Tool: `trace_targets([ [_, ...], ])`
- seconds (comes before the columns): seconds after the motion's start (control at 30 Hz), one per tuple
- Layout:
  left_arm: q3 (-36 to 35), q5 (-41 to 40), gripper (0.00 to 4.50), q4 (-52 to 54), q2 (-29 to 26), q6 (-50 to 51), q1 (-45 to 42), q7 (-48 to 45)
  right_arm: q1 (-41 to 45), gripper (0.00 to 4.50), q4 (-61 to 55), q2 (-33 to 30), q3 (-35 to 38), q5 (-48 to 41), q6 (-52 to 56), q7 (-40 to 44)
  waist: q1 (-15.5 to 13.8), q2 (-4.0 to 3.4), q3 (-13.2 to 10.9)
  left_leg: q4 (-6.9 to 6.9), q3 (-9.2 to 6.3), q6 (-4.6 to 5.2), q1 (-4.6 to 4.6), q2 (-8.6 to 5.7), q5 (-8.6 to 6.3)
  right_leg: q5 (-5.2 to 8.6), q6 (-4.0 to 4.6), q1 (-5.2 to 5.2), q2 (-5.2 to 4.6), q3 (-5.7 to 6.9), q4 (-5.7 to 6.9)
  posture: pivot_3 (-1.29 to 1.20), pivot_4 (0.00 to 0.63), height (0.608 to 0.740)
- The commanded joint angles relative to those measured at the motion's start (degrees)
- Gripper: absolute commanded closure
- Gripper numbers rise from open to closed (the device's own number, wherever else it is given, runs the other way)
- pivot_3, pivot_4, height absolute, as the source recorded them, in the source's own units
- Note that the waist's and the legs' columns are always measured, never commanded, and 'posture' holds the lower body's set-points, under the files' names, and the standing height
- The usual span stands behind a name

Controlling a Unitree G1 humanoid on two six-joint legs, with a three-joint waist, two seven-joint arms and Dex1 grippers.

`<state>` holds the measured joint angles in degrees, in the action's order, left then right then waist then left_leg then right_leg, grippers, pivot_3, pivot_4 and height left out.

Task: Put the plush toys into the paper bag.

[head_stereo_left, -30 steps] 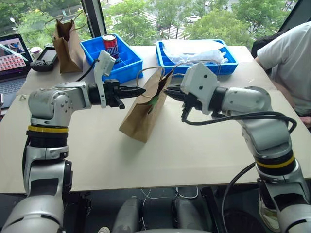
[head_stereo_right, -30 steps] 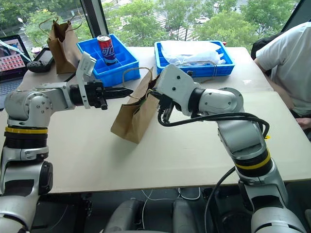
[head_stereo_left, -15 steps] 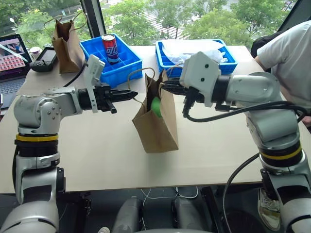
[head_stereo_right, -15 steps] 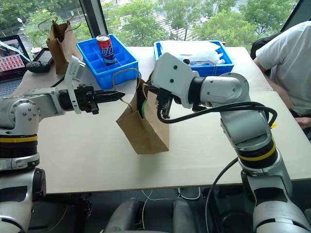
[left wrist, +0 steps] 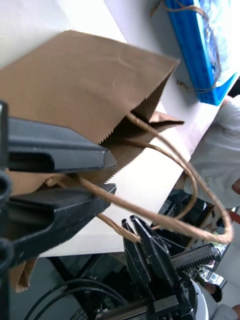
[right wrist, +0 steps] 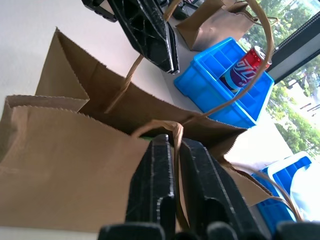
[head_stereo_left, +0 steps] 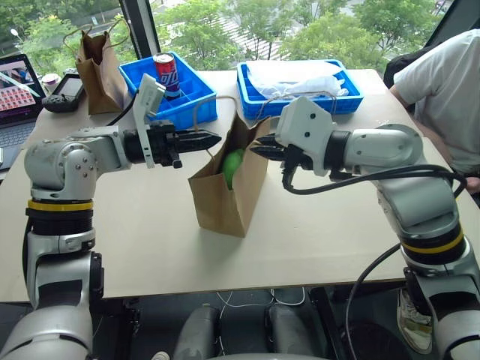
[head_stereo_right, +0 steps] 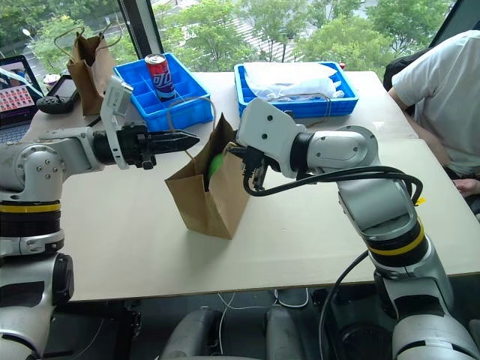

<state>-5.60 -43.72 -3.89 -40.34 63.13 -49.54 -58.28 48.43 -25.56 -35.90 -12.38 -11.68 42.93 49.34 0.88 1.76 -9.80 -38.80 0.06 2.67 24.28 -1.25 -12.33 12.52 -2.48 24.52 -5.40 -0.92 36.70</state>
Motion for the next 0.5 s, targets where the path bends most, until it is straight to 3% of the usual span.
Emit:
trace_targets([
  [0.03,-1.51,-2.11,1.82,0.76,-4.80,-1.06,-2.57,-6.78,2.82,2.24,-1.98,-0.94,6.53,-4.54,2.35,0.37,-0.04,-0.01,-0.01,0.00,0.00,0.00,0.00,0.00,0.00,0.00,0.00,0.00,-0.01,0.00,-0.02,0.00,0.150,0.740],
  [0.2,-3.70,-1.26,0.06,-5.14,-12.66,-8.17,-4.58,-18.42,6.26,0.53,-0.91,-5.10,16.08,-14.23,7.18,4.24,-0.28,-0.04,-0.04,0.01,0.01,0.00,0.01,-0.02,0.00,0.01,0.01,-0.03,-0.05,0.03,-0.10,0.00,0.150,0.740],
  [0.27,-3.80,-0.47,0.00,-8.03,-15.29,-10.28,-4.37,-22.34,6.37,0.01,-0.81,-7.25,19.31,-18.96,10.51,5.83,-0.27,-0.04,-0.04,0.02,0.01,0.00,0.04,-0.01,0.00,0.01,0.01,-0.05,-0.04,0.07,-0.22,0.00,0.150,0.740],
  [0.43,-0.75,-0.22,0.00,-6.64,-24.26,-15.85,4.82,-33.38,4.48,0.01,-2.45,-14.88,25.75,-30.69,20.52,10.42,-0.14,-0.05,-0.05,0.09,0.07,0.08,0.03,0.07,-0.05,-0.02,0.04,-0.18,-0.03,0.11,-0.54,0.00,0.150,0.740],
  [0.5,1.00,-0.95,0.00,-4.54,-27.71,-19.97,10.75,-34.22,2.16,0.52,-3.40,-17.42,25.58,-32.15,21.41,10.57,0.11,-0.06,-0.05,0.18,0.15,0.20,0.04,0.12,-0.13,-0.01,0.05,-0.11,-0.10,0.08,-0.57,0.00,0.150,0.740],
])
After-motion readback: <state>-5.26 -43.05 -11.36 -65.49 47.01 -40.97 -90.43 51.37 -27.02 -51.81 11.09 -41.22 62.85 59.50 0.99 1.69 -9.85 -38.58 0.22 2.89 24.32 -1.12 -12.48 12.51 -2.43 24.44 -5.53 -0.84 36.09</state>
